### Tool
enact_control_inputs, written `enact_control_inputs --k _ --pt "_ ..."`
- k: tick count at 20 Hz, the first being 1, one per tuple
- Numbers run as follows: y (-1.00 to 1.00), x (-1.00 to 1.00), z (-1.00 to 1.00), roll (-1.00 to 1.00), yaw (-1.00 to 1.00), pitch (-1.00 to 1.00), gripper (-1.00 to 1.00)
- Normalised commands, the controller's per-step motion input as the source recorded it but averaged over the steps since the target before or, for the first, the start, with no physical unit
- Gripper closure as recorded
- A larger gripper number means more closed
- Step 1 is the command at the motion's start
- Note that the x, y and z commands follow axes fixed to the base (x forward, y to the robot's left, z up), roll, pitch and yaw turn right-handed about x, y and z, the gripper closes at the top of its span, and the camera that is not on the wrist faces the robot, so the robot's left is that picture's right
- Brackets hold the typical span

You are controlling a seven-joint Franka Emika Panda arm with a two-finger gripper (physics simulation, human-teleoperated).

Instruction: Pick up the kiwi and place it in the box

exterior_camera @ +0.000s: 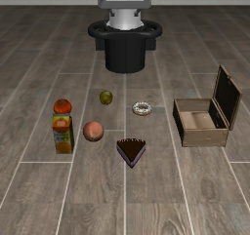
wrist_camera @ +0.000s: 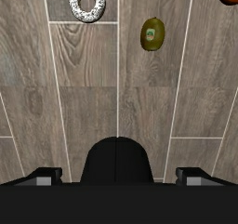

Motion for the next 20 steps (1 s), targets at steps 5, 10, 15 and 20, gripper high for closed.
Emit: enact_control_inputs --k 5,10,15,20 --pt "0.0 1.0 0.0 0.0 0.0 0.0 -1.0" --pt "0.0 1.0 0.0 0.0 0.0 0.0 -1.0" --pt "-0.2 0.8 0.0 0.0 0.0 0.0 -1.0" --pt "-1.0 0.0 0.0 0.0 0.0 0.0 -1.0"
